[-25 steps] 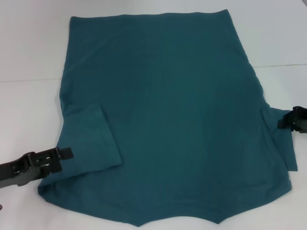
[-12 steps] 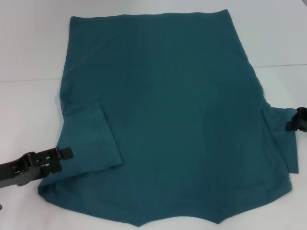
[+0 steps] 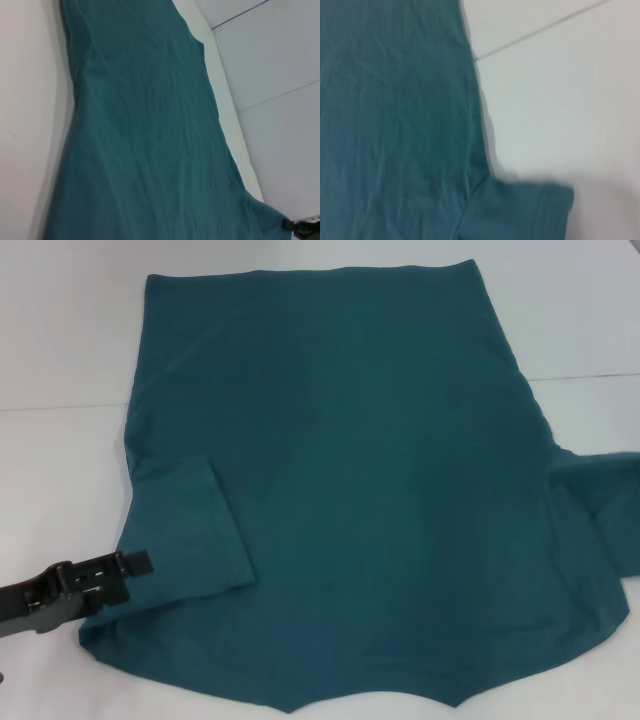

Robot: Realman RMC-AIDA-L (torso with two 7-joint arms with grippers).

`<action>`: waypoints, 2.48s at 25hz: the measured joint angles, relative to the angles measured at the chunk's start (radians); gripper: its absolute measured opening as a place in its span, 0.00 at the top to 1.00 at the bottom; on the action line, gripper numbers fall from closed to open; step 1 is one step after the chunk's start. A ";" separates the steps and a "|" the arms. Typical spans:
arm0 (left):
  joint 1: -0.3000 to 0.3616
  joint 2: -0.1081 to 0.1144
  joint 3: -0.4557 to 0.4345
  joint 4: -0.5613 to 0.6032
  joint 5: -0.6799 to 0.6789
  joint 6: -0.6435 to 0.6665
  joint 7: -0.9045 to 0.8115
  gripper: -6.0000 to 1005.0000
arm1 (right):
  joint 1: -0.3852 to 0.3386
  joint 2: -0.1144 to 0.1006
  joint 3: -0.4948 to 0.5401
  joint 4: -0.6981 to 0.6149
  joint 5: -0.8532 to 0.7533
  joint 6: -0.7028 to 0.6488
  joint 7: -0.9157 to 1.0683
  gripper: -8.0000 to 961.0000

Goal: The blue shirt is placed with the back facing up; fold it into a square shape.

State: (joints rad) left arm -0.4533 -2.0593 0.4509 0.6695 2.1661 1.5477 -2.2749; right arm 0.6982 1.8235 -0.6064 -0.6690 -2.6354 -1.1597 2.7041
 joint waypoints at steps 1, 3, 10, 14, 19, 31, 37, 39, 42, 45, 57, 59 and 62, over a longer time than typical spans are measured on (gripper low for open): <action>0.001 0.000 0.000 0.000 0.000 0.000 0.000 0.22 | 0.004 0.000 0.000 -0.006 -0.001 -0.002 0.002 0.99; 0.004 -0.001 0.000 -0.001 0.000 0.000 0.000 0.22 | 0.016 -0.001 -0.002 -0.018 -0.008 -0.012 0.006 0.99; 0.005 -0.001 -0.002 -0.001 0.000 0.000 -0.002 0.22 | 0.079 0.001 -0.007 -0.063 -0.052 -0.075 0.008 0.99; 0.004 -0.001 -0.002 -0.001 0.000 0.000 -0.002 0.22 | 0.114 0.007 -0.012 -0.099 -0.084 -0.113 0.010 0.99; 0.004 -0.001 -0.004 -0.001 0.000 -0.001 -0.002 0.22 | 0.157 0.016 -0.041 -0.110 -0.096 -0.189 0.002 0.99; 0.005 -0.001 -0.006 -0.001 0.000 -0.005 -0.003 0.22 | 0.201 0.048 -0.150 -0.098 -0.145 -0.231 0.016 0.99; 0.003 -0.001 -0.015 -0.001 0.000 -0.009 -0.009 0.22 | 0.226 0.072 -0.162 -0.070 -0.145 -0.235 0.011 0.99; 0.003 -0.001 -0.015 -0.001 0.000 -0.010 -0.010 0.22 | 0.231 0.083 -0.163 -0.064 -0.145 -0.217 0.018 0.99; 0.004 -0.001 -0.015 -0.001 0.000 -0.011 -0.011 0.22 | 0.234 0.096 -0.151 -0.056 -0.139 -0.175 0.035 0.99; 0.004 -0.001 -0.017 -0.001 0.000 -0.012 -0.011 0.22 | 0.249 0.098 -0.154 -0.018 -0.142 -0.139 0.053 0.99; 0.004 -0.002 -0.017 -0.001 0.000 -0.026 -0.011 0.22 | 0.289 0.118 -0.155 0.095 -0.147 0.029 0.100 0.99; 0.005 -0.002 -0.017 -0.001 0.000 -0.026 -0.011 0.22 | 0.289 0.120 -0.155 0.098 -0.144 0.046 0.106 0.99; 0.006 -0.002 -0.017 -0.001 0.000 -0.028 -0.011 0.22 | 0.290 0.122 -0.152 0.100 -0.144 0.060 0.117 0.99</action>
State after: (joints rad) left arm -0.4474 -2.0614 0.4342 0.6688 2.1660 1.5196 -2.2857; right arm 0.9880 1.9452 -0.7580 -0.5693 -2.7791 -1.1001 2.8216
